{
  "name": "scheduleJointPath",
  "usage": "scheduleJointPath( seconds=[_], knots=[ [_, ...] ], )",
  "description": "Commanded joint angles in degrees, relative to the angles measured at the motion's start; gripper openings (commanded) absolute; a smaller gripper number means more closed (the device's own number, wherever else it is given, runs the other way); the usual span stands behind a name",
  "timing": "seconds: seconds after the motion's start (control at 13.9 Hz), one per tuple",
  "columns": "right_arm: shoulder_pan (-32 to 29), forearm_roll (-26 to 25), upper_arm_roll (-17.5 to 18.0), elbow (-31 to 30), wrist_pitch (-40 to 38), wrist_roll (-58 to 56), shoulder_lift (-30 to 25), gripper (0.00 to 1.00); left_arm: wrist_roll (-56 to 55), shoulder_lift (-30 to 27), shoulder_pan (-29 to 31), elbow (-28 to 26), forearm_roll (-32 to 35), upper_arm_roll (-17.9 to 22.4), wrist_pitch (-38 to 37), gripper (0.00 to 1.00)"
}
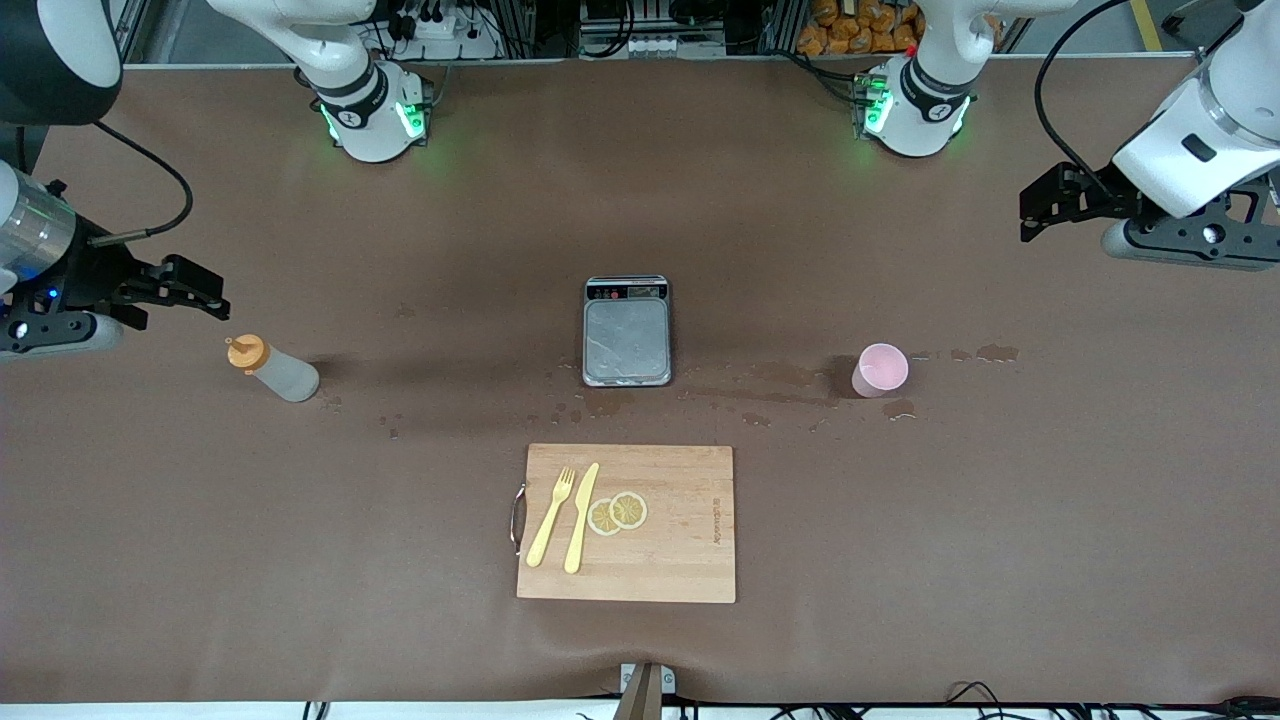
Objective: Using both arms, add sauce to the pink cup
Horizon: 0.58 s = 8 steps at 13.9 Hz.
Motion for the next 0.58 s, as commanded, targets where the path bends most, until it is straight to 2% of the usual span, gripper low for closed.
scheduleJointPath(
  seconds=[0.0,0.5],
  knots=[
    [-0.1,0.8,0.0,-1.3,0.2,-0.3,-1.4,1.0,0.7,-0.8,0.1,-0.2,0.4,-0.1,-0.1,1.0],
    [-0.3,0.8,0.0,-1.0,-0.3,-0.8,-1.4,1.0,0.2,2.9,-0.6,1.8,1.6,-0.1,0.1,1.0]
  ],
)
